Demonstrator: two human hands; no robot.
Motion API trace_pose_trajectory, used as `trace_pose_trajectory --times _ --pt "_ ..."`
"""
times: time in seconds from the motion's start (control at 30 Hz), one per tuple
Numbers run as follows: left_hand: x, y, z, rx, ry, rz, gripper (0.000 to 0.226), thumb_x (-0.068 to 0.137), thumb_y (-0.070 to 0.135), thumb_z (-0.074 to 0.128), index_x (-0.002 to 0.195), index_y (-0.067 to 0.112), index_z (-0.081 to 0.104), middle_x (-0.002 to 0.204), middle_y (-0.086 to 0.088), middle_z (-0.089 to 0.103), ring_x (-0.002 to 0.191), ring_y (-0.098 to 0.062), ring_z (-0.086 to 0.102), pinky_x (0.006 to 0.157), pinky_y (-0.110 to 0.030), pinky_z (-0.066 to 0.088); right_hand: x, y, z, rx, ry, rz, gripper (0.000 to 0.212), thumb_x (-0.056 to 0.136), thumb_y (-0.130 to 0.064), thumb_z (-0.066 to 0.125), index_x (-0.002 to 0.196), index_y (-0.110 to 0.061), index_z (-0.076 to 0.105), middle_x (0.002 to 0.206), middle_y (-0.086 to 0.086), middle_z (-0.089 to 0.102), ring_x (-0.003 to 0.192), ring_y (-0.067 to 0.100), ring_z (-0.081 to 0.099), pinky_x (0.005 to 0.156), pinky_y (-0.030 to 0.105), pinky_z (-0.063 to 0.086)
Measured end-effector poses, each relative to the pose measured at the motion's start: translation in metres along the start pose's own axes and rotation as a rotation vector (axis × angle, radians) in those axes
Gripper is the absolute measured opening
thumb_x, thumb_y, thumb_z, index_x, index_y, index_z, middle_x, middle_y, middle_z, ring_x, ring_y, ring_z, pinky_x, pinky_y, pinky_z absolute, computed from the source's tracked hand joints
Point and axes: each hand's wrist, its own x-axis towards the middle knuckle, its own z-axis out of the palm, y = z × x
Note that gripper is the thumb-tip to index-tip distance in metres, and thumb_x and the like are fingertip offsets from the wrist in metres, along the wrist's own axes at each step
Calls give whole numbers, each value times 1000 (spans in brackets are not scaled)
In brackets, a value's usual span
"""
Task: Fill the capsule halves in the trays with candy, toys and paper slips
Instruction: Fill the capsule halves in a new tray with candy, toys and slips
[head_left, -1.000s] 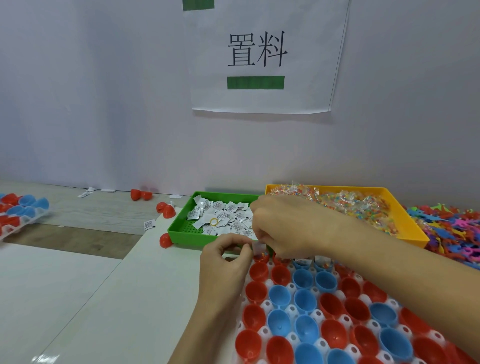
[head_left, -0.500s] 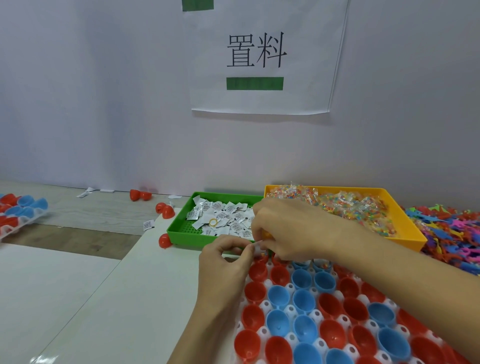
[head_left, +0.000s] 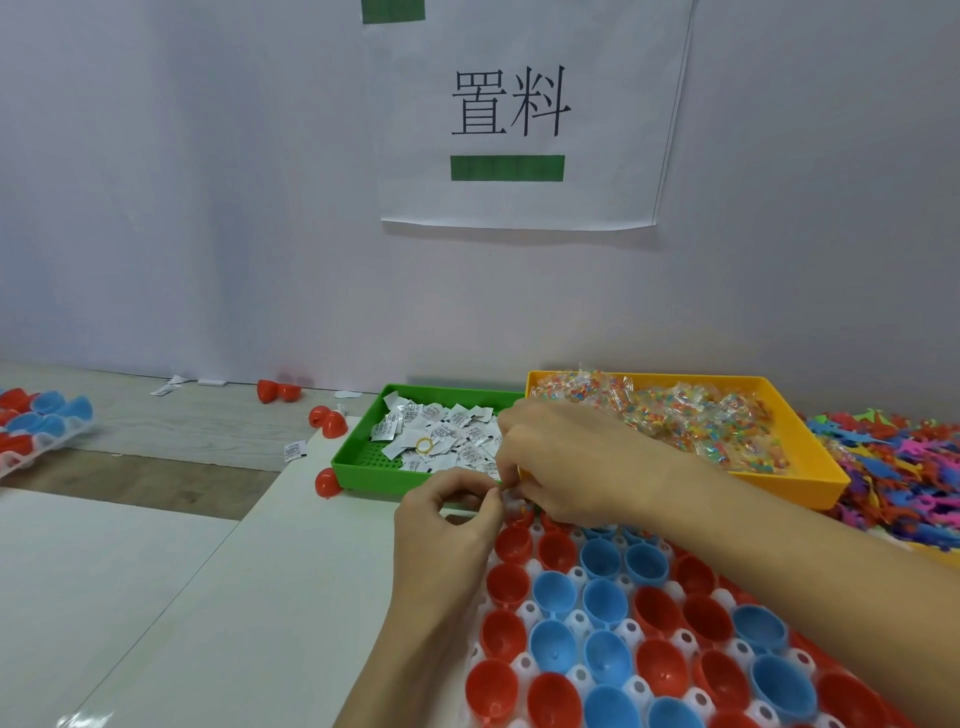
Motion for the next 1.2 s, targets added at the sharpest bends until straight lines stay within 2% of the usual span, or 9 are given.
trace_pose_trajectory --times 0.2,0.33,0.5,0.67,0.77,0.87,0.97,1.1,1.2 --pt "0 0 1 6 -2 -6 19 77 -8 71 69 9 73 67 -3 70 60 0 61 57 -11 46 -5 5 -3 56 5 2 19 94 -24 61 108 -28 73 82 -15 36 93 9 44 74 26 39" --pt "-2 0 1 -33 -22 -20 18 75 -4 75 67 12 72 66 -1 70 61 -2 62 57 -12 47 -24 15 -10 201 101 74 21 98 -28 57 114 -30 71 97 -15 51 92 0 44 84 23 42" --pt "-2 -2 0 8 -34 -8 15 79 0 75 71 13 72 71 0 71 65 -1 62 60 -13 49 -92 33 -12 491 487 310 19 93 -16 66 104 -28 76 88 -15 64 86 6 60 70 10 42" --pt "-3 -3 1 -11 -28 -24 21 86 -1 67 83 18 74 79 0 72 77 -11 67 64 -19 53 -185 61 2 563 822 648 25 95 -11 60 105 -32 71 101 -14 71 94 10 67 75 15 52" --pt "-2 -3 2 -32 -12 -40 24 90 -1 61 84 19 73 80 2 73 79 -15 67 67 -27 54 -233 72 26 565 962 859 29 96 -4 56 101 -28 71 97 -7 72 89 15 67 79 30 54" --pt "-2 -4 -2 -38 -11 -45 29 93 -2 54 84 18 72 80 4 73 76 -11 68 66 -24 52 -258 74 49 584 1032 990 37 96 0 54 95 -34 69 96 -2 71 87 10 65 76 18 53" --pt "-1 -7 -2 -18 -9 -54 30 94 -3 49 84 13 72 85 -5 72 77 -18 69 66 -24 57 -268 77 65 553 1057 1067 31 95 1 54 96 -27 68 98 0 70 87 7 61 72 4 45" --pt "-2 -7 -2 -51 32 -84 30 92 -4 44 82 9 69 89 -19 70 75 -23 68 63 -19 59 -262 90 70 396 1059 1056 27 91 7 55 97 -14 71 96 3 64 87 5 54 70 1 40" --pt "-4 -5 -2 -68 35 -99 32 91 -3 41 81 9 69 89 -20 69 76 -24 69 61 -16 56 -252 99 73 313 992 1020 24 90 7 56 98 -7 73 97 8 65 90 13 55 74 9 39"
